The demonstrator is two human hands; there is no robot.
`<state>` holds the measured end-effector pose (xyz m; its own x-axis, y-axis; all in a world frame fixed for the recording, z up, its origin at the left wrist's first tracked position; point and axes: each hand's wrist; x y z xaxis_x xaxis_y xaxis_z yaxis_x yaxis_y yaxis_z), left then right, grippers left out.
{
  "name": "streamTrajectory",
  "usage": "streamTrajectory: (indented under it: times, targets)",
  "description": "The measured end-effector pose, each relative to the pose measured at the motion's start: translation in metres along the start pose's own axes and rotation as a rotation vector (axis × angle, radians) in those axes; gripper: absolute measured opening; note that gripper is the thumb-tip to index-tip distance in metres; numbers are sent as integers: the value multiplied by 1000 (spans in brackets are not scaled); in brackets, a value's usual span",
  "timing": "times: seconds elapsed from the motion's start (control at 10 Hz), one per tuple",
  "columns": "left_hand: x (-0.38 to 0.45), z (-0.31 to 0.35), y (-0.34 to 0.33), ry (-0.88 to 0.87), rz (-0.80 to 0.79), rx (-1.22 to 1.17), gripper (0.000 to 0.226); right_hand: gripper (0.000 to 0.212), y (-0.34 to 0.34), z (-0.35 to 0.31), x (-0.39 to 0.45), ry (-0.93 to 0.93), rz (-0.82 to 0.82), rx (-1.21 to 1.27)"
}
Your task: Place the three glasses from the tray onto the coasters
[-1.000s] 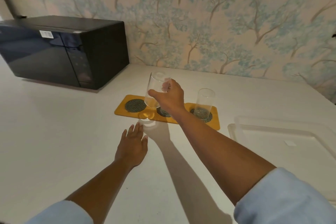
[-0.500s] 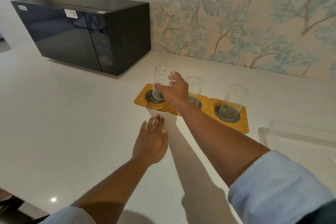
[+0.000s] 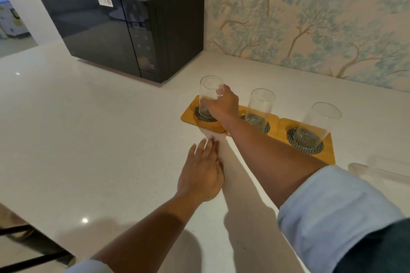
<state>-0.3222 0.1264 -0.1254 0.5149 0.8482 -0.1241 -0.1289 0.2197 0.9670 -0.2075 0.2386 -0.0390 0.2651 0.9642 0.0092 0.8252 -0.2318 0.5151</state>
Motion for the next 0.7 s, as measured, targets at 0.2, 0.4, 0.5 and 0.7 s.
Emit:
streamTrajectory:
  times: [0.2, 0.4, 0.5, 0.7]
  targets:
    - [1, -1, -2, -9, 22, -20, 66, 77, -2, 1, 6, -3, -14, -54]
    - [2, -2, -3, -16, 24, -4, 65, 82, -3, -1, 3, -16, -10, -70]
    - [2, -2, -3, -2, 25, 11, 62, 80, -2, -2, -1, -22, 30, -98]
    - [1, -1, -1, -6, 25, -25, 61, 82, 4, -10, -26, 36, 58, -121]
Point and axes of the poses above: each hand's wrist, its own x-axis towards the middle knuckle, its own y-axis out of the back of the hand, z = x × y, and after that the axes turned 13 degrees about -z, right-handed
